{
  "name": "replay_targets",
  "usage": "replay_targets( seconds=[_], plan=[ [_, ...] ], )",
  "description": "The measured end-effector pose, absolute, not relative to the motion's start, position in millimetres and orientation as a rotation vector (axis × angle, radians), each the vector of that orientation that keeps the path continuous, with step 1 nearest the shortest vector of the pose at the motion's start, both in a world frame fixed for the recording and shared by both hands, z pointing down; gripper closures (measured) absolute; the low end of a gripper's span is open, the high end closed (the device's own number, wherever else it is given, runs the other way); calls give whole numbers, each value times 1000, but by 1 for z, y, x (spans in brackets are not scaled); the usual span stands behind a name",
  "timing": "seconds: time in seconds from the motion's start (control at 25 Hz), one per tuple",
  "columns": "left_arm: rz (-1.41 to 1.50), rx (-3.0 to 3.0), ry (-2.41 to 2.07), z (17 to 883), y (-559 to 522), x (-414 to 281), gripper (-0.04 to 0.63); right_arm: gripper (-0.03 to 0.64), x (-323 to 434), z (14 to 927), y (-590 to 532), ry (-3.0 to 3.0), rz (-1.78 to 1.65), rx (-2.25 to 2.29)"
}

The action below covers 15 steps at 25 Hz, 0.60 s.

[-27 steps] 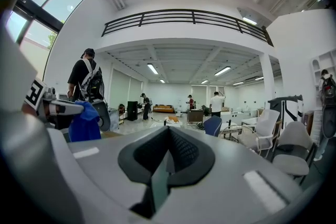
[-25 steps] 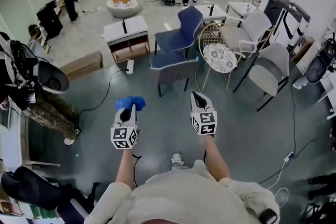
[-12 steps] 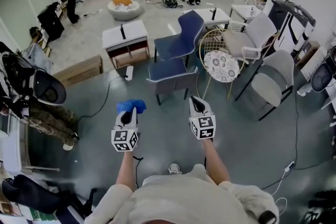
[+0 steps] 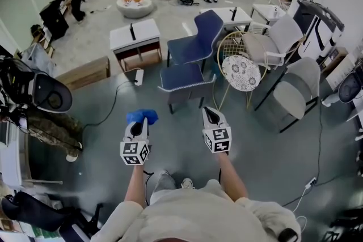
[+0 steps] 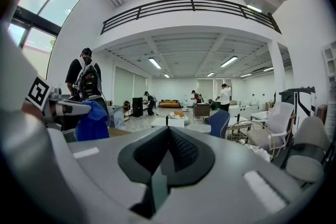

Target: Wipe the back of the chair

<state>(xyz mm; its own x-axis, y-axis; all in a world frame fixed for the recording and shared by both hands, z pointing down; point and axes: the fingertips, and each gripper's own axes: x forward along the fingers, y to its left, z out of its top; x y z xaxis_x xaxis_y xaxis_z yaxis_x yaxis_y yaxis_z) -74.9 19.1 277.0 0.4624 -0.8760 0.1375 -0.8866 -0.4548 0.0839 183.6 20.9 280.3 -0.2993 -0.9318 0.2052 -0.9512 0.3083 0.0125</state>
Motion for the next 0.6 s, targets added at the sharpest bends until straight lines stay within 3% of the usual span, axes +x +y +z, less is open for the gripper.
replay_targets(
  seconds=[0.6],
  plan=[
    [97, 2589, -1459, 285, -117, -126, 563, 617, 122, 280, -103, -2333, 158, 1776]
  ],
)
